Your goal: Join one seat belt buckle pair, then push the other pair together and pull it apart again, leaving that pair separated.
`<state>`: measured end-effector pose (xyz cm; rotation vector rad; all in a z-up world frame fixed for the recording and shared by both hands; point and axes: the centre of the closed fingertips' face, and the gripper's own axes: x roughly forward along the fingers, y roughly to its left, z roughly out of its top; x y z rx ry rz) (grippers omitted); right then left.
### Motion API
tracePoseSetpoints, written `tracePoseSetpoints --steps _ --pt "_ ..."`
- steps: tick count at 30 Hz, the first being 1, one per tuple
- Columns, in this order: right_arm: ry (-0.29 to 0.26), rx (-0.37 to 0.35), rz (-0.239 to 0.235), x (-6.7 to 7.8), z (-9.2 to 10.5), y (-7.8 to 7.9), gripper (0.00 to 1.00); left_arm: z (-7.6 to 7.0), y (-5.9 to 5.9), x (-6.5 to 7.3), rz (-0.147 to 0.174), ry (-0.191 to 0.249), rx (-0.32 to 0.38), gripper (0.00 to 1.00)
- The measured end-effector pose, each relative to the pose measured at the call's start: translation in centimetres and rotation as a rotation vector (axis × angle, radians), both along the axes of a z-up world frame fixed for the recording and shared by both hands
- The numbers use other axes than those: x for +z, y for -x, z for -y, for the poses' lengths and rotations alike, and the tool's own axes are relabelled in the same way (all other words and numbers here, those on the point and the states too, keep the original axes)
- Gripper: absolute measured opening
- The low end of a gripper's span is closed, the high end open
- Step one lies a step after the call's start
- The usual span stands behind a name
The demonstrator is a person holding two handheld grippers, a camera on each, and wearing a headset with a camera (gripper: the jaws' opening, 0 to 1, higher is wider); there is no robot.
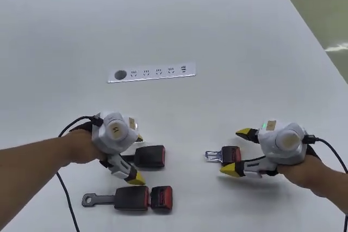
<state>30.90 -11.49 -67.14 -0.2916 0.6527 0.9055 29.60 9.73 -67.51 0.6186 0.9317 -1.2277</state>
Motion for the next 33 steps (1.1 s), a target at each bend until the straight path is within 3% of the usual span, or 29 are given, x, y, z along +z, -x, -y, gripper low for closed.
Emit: tracePoseSetpoints --steps 1,3,8,11,13,16,18,21,23,25,28,31,33 --pt "-0.031 -0.043 0.016 0.6 -0.2 0.0 0.72 0.0 -0.1 0.4 0.006 0.017 0.03 0.79" --pt "-0.038 -0.112 0.042 1.6 -0.1 0.2 0.76 -0.3 -0.8 0.9 0.021 0.061 0.101 0.84" --pt "-0.057 -0.25 0.091 3.1 0.3 -0.1 0.78 -0.8 -0.4 3.3 0.051 0.126 0.243 0.95" --pt "-0.059 -0.299 0.133 4.4 0.2 0.2 0.86 -1.4 -0.1 4.4 0.063 0.169 0.319 1.0" --pt "-0.072 -0.308 0.131 4.7 -0.2 0.7 0.88 -2.2 0.1 5.0 0.083 0.196 0.368 1.0" --pt "-0.083 -0.326 0.139 5.0 -0.5 1.3 0.88 -2.7 1.2 6.7 0.111 0.232 0.428 1.0" --pt "-0.106 -0.353 0.159 6.1 -0.8 1.9 0.89 -3.6 2.1 7.2 0.125 0.254 0.456 1.0" --pt "-0.131 -0.388 0.168 7.5 -1.3 2.8 0.92 -4.5 3.8 7.8 0.12 0.275 0.501 1.0" --pt "-0.13 -0.386 0.181 8.3 -1.8 3.7 0.92 -5.2 4.3 8.7 0.138 0.327 0.566 1.0" --pt "-0.135 -0.386 0.189 8.3 -2.2 4.2 0.92 -6.6 4.3 8.6 0.153 0.371 0.616 1.0" --pt "-0.147 -0.385 0.206 8.7 -2.7 5.2 0.92 -7.2 6.1 9.3 0.165 0.362 0.64 1.0" --pt "-0.156 -0.376 0.221 9.7 -3.5 6.7 0.92 -8.5 7.1 9.4 0.17 0.391 0.687 1.0" --pt "-0.158 -0.378 0.227 10.0 -4.0 7.5 0.92 -8.4 8.3 10.0 0.176 0.394 0.688 1.0"
